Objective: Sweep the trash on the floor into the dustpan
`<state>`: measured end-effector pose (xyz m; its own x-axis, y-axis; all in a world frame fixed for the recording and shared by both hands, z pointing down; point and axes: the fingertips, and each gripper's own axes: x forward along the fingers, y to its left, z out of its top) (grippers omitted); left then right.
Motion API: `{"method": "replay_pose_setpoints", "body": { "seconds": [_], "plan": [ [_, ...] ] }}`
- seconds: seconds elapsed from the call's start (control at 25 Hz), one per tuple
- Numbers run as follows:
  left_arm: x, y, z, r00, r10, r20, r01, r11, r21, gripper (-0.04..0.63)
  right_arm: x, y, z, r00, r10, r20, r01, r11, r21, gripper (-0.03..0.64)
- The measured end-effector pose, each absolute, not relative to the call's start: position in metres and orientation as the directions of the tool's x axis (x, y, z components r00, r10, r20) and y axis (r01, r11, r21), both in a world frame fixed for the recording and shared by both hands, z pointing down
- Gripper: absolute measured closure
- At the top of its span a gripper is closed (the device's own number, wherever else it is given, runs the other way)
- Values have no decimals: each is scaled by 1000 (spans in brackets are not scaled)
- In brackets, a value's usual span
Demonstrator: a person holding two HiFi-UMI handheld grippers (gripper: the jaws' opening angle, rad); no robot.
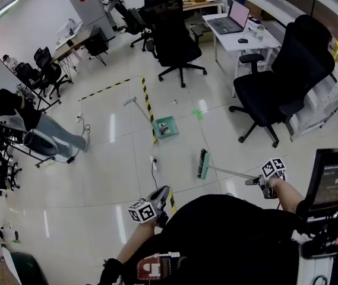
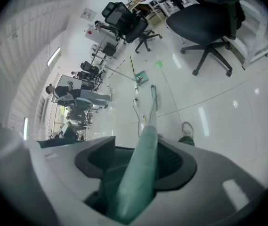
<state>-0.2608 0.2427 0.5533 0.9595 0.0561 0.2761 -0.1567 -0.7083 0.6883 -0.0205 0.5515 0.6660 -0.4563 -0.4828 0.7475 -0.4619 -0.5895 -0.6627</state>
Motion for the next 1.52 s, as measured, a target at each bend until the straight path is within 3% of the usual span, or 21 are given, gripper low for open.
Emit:
{"method": "replay_pose_setpoints", "body": {
  "seconds": [0.12,0.32,0.72,1.52],
  "plan": [
    [-294,236,561,942,114,315,-135,-732,668,597,-42,535,659,-416,-528,740,-421,-610,-672,362],
    [-332,218,573,932,82,353,-183,-733,655,597,-54,517,649,-397,-552,733,-434,-591,-680,364],
    [-313,231,557,959,2,285,-191,-738,647,597,-40,538,652,-400,-448,800,-558,-574,-600,365],
    [-318,249,560,960,-26,280,-212,-723,657,597,-40,545,649,-413,-421,808,-601,-541,-589,367]
  ]
}}
